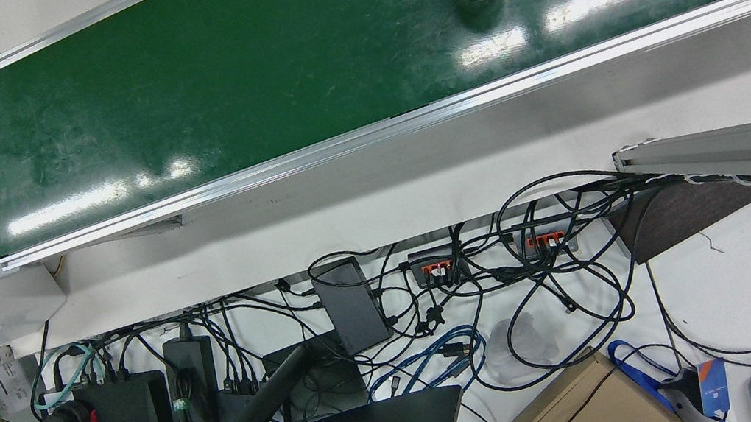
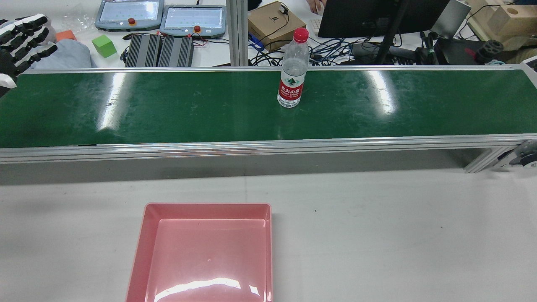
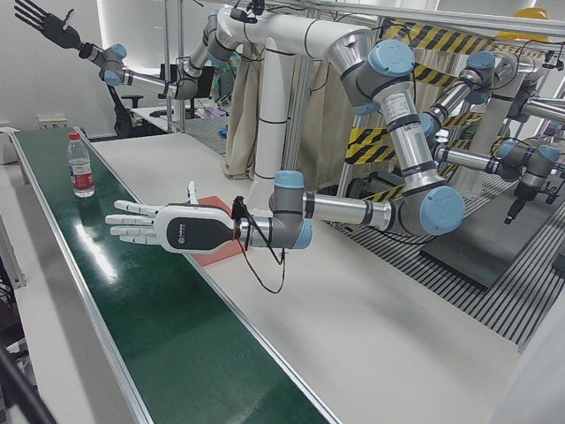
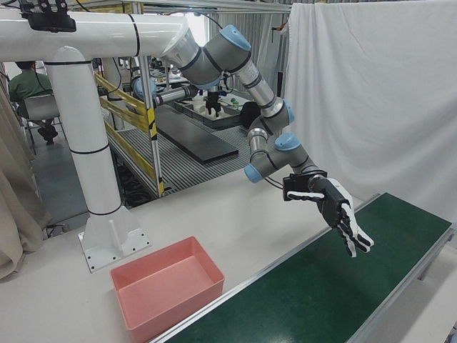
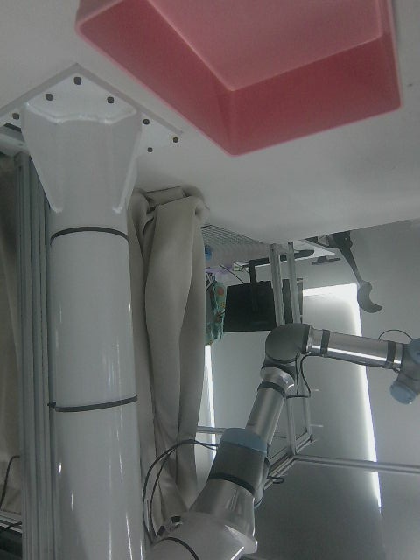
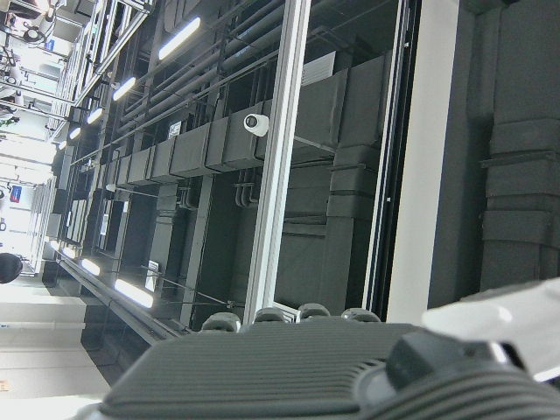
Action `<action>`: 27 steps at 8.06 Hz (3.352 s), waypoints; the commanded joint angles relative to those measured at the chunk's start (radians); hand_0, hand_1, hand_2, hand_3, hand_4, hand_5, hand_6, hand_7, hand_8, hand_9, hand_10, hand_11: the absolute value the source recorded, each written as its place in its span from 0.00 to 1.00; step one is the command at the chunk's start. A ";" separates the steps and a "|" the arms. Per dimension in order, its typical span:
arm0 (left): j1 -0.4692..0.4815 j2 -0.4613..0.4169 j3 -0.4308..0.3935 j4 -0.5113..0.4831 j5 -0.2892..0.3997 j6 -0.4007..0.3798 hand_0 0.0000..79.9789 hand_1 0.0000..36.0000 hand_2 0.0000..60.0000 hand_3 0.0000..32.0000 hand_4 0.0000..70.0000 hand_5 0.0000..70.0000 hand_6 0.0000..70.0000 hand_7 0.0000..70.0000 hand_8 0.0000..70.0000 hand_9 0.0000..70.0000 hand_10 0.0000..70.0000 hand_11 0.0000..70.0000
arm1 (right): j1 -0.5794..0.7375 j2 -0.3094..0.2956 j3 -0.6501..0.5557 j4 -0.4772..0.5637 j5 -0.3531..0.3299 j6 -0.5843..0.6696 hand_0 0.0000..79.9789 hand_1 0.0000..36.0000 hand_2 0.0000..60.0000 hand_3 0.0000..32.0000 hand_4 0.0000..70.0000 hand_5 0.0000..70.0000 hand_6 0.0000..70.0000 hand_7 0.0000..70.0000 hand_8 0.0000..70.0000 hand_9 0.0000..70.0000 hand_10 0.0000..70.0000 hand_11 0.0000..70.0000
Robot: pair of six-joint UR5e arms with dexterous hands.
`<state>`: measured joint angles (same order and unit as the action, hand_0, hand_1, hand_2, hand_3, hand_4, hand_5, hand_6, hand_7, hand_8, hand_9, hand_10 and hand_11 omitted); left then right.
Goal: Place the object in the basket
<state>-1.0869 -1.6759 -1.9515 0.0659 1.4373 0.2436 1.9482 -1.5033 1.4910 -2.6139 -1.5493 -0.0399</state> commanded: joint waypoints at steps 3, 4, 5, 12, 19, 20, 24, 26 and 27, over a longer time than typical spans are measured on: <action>-0.001 0.001 -0.001 0.002 -0.002 0.000 0.69 0.49 0.00 0.00 0.18 0.10 0.03 0.00 0.03 0.01 0.09 0.16 | 0.000 0.000 0.000 0.000 0.000 0.000 0.00 0.00 0.00 0.00 0.00 0.00 0.00 0.00 0.00 0.00 0.00 0.00; -0.001 0.001 -0.001 0.002 -0.002 0.000 0.68 0.47 0.00 0.00 0.18 0.11 0.03 0.00 0.03 0.01 0.09 0.16 | 0.000 0.000 0.000 0.000 0.000 0.000 0.00 0.00 0.00 0.00 0.00 0.00 0.00 0.00 0.00 0.00 0.00 0.00; -0.001 0.001 -0.001 0.002 -0.002 0.000 0.68 0.46 0.00 0.00 0.20 0.12 0.04 0.01 0.04 0.01 0.09 0.16 | 0.000 0.000 0.000 0.000 0.000 0.000 0.00 0.00 0.00 0.00 0.00 0.00 0.00 0.00 0.00 0.00 0.00 0.00; 0.047 -0.079 -0.009 0.112 -0.061 0.091 0.67 0.47 0.01 0.00 0.20 0.16 0.04 0.01 0.04 0.02 0.09 0.16 | 0.000 0.000 0.000 0.000 0.000 0.000 0.00 0.00 0.00 0.00 0.00 0.00 0.00 0.00 0.00 0.00 0.00 0.00; 0.177 -0.290 0.061 0.218 -0.160 0.129 0.64 0.32 0.00 0.00 0.16 0.13 0.02 0.00 0.01 0.00 0.08 0.14 | 0.000 0.000 0.000 0.000 0.000 0.000 0.00 0.00 0.00 0.00 0.00 0.00 0.00 0.00 0.00 0.00 0.00 0.00; 0.177 -0.310 0.098 0.191 -0.163 0.131 0.64 0.31 0.00 0.00 0.15 0.13 0.02 0.00 0.01 0.00 0.08 0.14 | 0.000 0.000 0.000 0.000 0.000 0.000 0.00 0.00 0.00 0.00 0.00 0.00 0.00 0.00 0.00 0.00 0.00 0.00; 0.179 -0.346 0.203 0.115 -0.164 0.180 0.64 0.38 0.00 0.00 0.16 0.14 0.03 0.00 0.02 0.00 0.08 0.15 | 0.000 0.000 0.000 0.000 0.000 0.000 0.00 0.00 0.00 0.00 0.00 0.00 0.00 0.00 0.00 0.00 0.00 0.00; 0.205 -0.343 0.215 0.104 -0.166 0.221 0.64 0.39 0.00 0.00 0.18 0.15 0.04 0.00 0.03 0.01 0.09 0.16 | 0.000 0.000 0.000 0.000 0.000 0.000 0.00 0.00 0.00 0.00 0.00 0.00 0.00 0.00 0.00 0.00 0.00 0.00; 0.212 -0.344 0.236 0.089 -0.176 0.226 0.63 0.39 0.00 0.00 0.18 0.15 0.04 0.00 0.03 0.01 0.09 0.16 | 0.000 0.000 0.000 0.000 0.000 0.000 0.00 0.00 0.00 0.00 0.00 0.00 0.00 0.00 0.00 0.00 0.00 0.00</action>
<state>-0.8980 -2.0202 -1.7448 0.1791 1.2729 0.4458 1.9482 -1.5033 1.4910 -2.6139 -1.5493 -0.0399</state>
